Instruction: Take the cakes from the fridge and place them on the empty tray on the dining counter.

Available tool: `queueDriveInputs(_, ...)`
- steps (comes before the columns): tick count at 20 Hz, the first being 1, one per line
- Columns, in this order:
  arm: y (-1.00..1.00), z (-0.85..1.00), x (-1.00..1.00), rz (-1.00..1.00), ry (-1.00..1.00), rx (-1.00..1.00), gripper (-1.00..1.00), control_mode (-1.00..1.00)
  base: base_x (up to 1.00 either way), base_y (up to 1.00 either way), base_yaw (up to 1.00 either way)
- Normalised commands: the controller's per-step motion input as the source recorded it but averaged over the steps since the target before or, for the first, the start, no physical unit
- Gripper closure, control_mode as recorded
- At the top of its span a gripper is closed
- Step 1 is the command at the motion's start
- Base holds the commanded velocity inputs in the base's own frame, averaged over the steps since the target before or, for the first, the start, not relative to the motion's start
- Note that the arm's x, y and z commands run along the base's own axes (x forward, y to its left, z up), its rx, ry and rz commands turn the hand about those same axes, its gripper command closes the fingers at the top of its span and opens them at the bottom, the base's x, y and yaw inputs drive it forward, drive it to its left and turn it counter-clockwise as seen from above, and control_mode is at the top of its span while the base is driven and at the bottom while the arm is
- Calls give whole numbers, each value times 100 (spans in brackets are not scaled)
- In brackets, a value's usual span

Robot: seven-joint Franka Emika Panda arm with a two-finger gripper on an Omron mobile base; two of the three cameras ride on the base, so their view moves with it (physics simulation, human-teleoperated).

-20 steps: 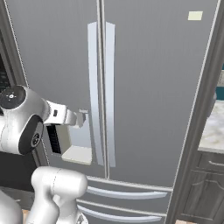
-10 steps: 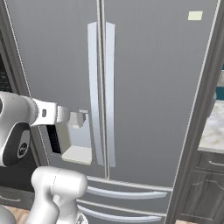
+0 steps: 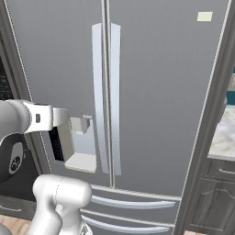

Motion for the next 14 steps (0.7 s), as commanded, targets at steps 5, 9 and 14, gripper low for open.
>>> queueDriveInputs(5,0,0,0,0,0,0,-100,100,-16,0,0)
queueDriveInputs(9,0,0,0,0,0,0,-100,100,-49,-4,0)
queueDriveInputs(14,0,0,0,0,0,0,-100,100,-47,-13,0)
